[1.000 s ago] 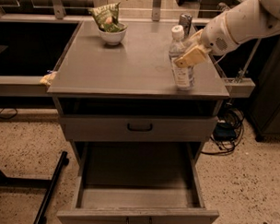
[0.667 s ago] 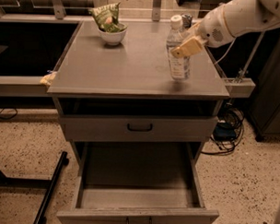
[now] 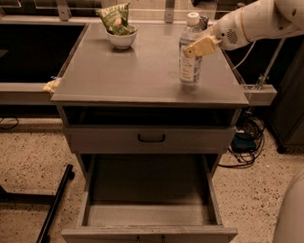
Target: Pick blue plastic bottle from middle drawer and place on counter
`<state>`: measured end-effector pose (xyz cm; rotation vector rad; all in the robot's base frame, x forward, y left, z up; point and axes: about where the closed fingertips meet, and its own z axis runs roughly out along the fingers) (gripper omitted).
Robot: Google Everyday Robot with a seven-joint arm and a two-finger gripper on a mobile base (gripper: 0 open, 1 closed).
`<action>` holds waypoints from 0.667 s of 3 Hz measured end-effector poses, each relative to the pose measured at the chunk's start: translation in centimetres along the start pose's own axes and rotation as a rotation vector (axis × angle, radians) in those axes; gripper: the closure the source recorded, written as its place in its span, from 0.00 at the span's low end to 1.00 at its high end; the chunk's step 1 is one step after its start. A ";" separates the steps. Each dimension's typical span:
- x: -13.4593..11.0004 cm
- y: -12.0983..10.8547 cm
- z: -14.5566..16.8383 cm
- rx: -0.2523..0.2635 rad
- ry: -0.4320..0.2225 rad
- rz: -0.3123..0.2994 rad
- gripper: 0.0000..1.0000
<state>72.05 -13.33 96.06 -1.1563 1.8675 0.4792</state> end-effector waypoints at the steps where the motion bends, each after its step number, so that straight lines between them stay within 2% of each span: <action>1: 0.8 -0.6 0.4 -0.009 -0.025 0.081 1.00; 2: 1.8 -0.9 0.5 -0.014 -0.040 0.150 1.00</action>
Offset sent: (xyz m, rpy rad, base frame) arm 0.0074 -0.0255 -0.0222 0.1636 0.1377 -0.1170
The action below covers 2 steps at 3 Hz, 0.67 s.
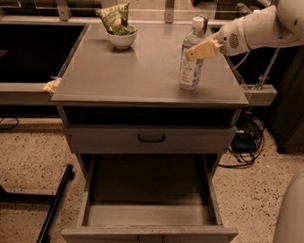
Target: Pick blue plastic bottle from middle drawer and place on counter
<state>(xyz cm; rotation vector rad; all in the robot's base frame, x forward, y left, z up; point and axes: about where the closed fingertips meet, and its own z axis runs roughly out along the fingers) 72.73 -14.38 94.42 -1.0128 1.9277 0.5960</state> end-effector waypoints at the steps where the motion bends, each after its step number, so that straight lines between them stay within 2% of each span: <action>1: 1.4 -0.2 0.3 -0.011 -0.011 0.052 1.00; 2: 1.4 -0.2 0.3 -0.011 -0.011 0.052 0.80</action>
Offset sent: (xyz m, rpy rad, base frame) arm -0.0009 -0.0039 -0.0112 0.0312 0.0293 -0.0153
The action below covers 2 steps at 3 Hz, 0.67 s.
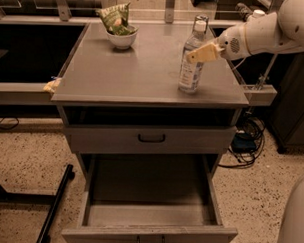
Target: Pick blue plastic bottle from middle drawer and place on counter
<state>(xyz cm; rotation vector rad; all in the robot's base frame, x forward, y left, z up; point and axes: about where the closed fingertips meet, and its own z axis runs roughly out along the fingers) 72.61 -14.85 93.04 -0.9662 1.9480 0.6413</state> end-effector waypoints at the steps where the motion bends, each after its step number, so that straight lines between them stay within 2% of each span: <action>1: 0.0 0.0 0.0 0.000 0.000 0.000 0.59; 2: 0.0 0.0 0.0 0.000 0.000 0.000 0.34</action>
Offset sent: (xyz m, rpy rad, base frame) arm 0.0000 0.0000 0.0000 0.0000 0.0000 0.0000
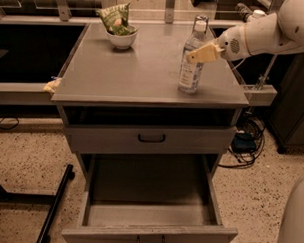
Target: Pick blue plastic bottle from middle drawer and place on counter
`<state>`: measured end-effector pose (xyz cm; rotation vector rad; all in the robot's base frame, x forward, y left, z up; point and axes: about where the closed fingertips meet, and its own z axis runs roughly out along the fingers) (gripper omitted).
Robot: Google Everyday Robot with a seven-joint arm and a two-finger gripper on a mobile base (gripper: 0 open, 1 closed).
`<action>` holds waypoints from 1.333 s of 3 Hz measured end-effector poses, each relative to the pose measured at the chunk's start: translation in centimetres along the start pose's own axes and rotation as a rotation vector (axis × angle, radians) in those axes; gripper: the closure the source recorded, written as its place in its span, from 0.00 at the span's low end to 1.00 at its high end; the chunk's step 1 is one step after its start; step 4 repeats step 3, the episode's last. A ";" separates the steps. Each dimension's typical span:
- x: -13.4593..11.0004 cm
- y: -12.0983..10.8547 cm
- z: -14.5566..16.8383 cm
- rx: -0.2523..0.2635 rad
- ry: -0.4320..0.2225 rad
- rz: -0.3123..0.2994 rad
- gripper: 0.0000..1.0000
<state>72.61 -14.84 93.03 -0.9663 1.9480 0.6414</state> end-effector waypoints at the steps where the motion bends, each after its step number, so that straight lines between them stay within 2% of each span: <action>1: 0.0 0.0 0.0 0.000 0.000 0.000 0.10; 2: 0.0 0.0 0.0 0.000 0.000 0.000 0.00; 4: 0.0 0.0 0.0 0.000 0.000 0.000 0.00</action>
Offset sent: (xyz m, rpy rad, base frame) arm 0.0000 0.0000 0.0000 0.0000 0.0000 0.0000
